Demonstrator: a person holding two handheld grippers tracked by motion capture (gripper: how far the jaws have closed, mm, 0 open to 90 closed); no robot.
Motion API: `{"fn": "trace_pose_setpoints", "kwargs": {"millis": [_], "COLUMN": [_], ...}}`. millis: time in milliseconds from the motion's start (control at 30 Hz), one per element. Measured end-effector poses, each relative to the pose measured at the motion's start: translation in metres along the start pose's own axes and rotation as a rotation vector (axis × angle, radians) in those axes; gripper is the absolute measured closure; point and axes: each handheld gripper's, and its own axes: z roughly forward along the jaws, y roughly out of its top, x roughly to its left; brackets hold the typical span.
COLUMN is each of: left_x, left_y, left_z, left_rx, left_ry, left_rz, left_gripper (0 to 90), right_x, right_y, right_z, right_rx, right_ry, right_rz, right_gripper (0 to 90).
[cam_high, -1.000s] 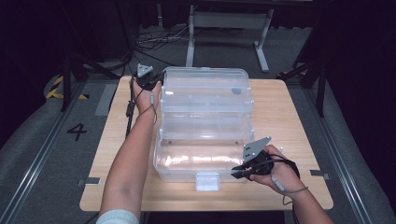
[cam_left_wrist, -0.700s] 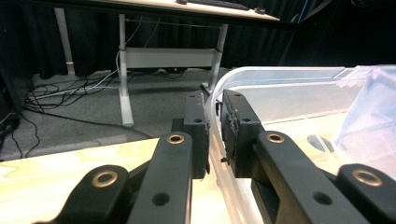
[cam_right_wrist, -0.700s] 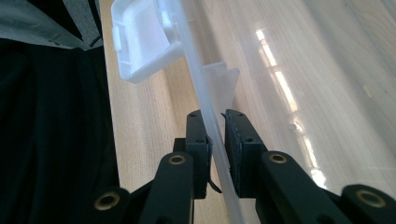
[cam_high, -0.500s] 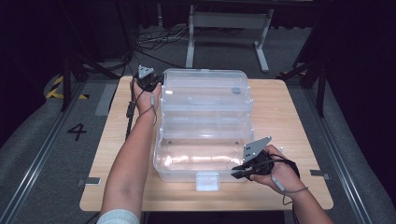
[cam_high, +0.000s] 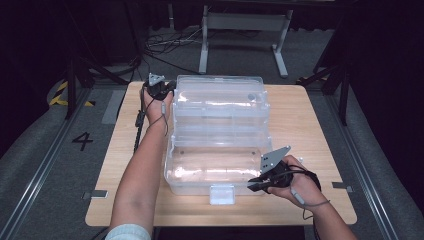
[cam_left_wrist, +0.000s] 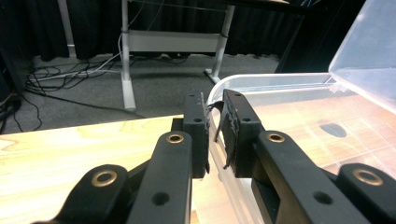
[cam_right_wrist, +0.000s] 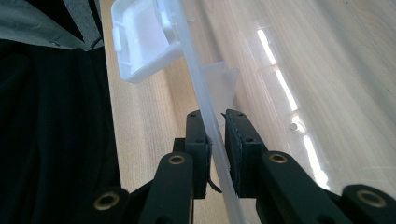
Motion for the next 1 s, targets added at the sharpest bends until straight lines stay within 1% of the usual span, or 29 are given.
{"fn": "trace_pose_setpoints", "kwargs": {"millis": [67,100,133,200,233,267,333,367,433,500,533,567,600,633,667,700,733,767,800,833,867,900,933,967,1000], "left_x": [0.0,0.0,-0.001,-0.002,-0.002,-0.001,0.0,0.001,0.001,-0.001,-0.001,-0.006,-0.006,-0.008,-0.011,-0.016,-0.017,-0.02,-0.023,-0.025,-0.027,-0.031,-0.034,-0.037,-0.039], "left_y": [0.001,0.001,0.002,0.005,0.007,0.009,0.013,0.014,0.017,0.02,0.02,0.023,0.023,0.024,0.025,0.026,0.027,0.027,0.027,0.026,0.026,0.024,0.022,0.021,0.02], "left_z": [-0.001,-0.001,-0.003,-0.007,-0.01,-0.012,-0.02,-0.024,-0.033,-0.045,-0.045,-0.058,-0.058,-0.065,-0.073,-0.084,-0.09,-0.097,-0.104,-0.111,-0.118,-0.128,-0.132,-0.136,-0.142], "left_rx": [0.005,0.005,-0.001,-0.014,-0.022,-0.026,-0.009,-0.017,-0.046,-0.055,-0.055,-0.06,-0.06,-0.053,-0.055,-0.062,-0.053,-0.042,-0.021,-0.021,-0.03,-0.035,-0.035,-0.029,-0.012], "left_ry": [-0.004,-0.004,-0.008,-0.005,-0.001,0.0,0.006,0.008,-0.01,-0.014,-0.014,-0.034,-0.034,-0.048,-0.046,-0.055,-0.064,-0.07,-0.071,-0.074,-0.088,-0.109,-0.122,-0.139,-0.147], "left_rz": [0.0,0.0,0.003,0.009,0.023,0.027,0.038,0.04,0.029,0.043,0.043,0.076,0.076,0.094,0.116,0.134,0.136,0.145,0.162,0.176,0.17,0.152,0.148,0.155,0.166], "left_gripper": [80.5,78.8,78.8,73.7,71.4,70.3,71.7,71.6,71.4,69.8,68.9,68.0,67.3,65.8,65.8,65.5,65.2,65.2,65.1,65.1,64.8,64.1,63.1,62.7,61.7], "right_x": [0.0,0.0,0.001,0.001,0.002,0.002,0.003,0.004,0.005,0.006,0.006,0.005,0.005,0.003,0.003,0.002,0.001,0.0,-0.001,-0.002,-0.003,-0.003,-0.005,-0.006,-0.007], "right_y": [0.0,0.0,0.0,0.0,0.001,0.001,0.001,0.001,0.002,0.003,0.003,0.002,0.002,0.001,0.001,0.0,-0.002,-0.003,-0.005,-0.006,-0.007,-0.008,-0.01,-0.011,-0.012], "right_z": [0.0,0.0,0.0,0.0,-0.001,-0.001,-0.004,-0.007,-0.014,-0.022,-0.026,-0.03,-0.033,-0.036,-0.036,-0.039,-0.044,-0.046,-0.049,-0.051,-0.052,-0.054,-0.056,-0.058,-0.06], "right_rx": [0.002,0.002,0.003,0.001,0.0,-0.006,-0.014,-0.028,-0.054,-0.08,-0.098,-0.118,-0.128,-0.147,-0.147,-0.165,-0.192,-0.203,-0.225,-0.234,-0.238,-0.244,-0.258,-0.266,-0.275], "right_ry": [-0.002,-0.002,-0.004,-0.008,-0.013,-0.014,-0.021,-0.022,-0.026,-0.031,-0.033,-0.039,-0.046,-0.054,-0.054,-0.055,-0.059,-0.063,-0.067,-0.066,-0.068,-0.077,-0.081,-0.082,-0.089], "right_rz": [0.0,0.0,0.002,0.006,0.01,0.01,0.006,0.01,0.009,0.009,0.014,0.017,0.019,0.023,0.023,0.031,0.041,0.042,0.049,0.058,0.059,0.063,0.075,0.081,0.085], "right_gripper": [80.1,80.1,80.0,79.6,79.2,78.9,77.8,77.1,76.6,74.9,74.9,74.7,74.6,74.5,74.5,74.5,74.3,74.3,74.3,74.3,74.1,74.2,74.2,74.1,74.1]}}
